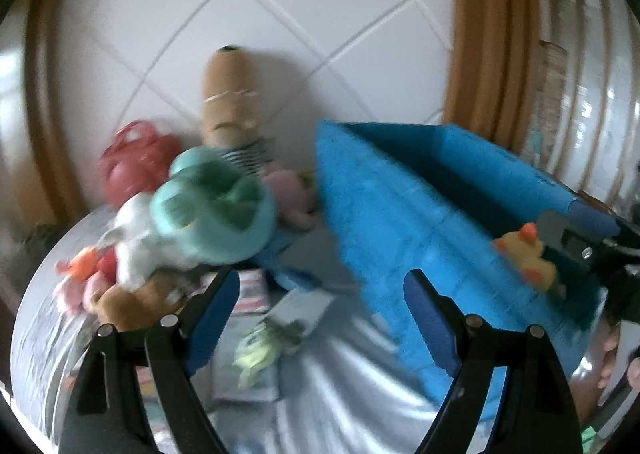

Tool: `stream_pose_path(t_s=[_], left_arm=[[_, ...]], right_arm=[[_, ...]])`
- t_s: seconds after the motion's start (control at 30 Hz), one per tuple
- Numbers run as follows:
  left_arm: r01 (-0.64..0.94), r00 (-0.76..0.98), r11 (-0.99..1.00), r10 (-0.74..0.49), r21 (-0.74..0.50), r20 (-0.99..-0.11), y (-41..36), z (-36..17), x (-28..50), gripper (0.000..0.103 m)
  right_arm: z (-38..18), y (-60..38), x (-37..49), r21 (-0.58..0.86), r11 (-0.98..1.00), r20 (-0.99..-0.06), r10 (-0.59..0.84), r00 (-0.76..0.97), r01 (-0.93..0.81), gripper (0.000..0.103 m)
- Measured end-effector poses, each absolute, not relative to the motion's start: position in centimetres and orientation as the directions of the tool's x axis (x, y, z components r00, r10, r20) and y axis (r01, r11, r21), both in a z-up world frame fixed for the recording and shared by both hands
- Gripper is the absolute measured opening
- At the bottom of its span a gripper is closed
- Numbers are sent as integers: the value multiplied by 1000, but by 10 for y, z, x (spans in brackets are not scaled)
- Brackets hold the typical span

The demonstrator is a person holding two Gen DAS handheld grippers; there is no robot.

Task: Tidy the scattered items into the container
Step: 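Withdraw both grippers from the crate back over the table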

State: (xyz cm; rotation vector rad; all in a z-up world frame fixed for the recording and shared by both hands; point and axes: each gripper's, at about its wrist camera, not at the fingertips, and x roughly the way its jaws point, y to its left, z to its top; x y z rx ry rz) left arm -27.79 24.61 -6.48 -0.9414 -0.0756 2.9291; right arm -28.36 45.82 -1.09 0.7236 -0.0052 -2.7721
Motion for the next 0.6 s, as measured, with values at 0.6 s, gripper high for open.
stream_pose_path(t_s=[0.6], left_arm=[[351,-619,-935,-188,-54,-762,-24,-184,-187,84]], right_arm=[[-148,217,-282,145,-863,-711,-431,-556,484,103]])
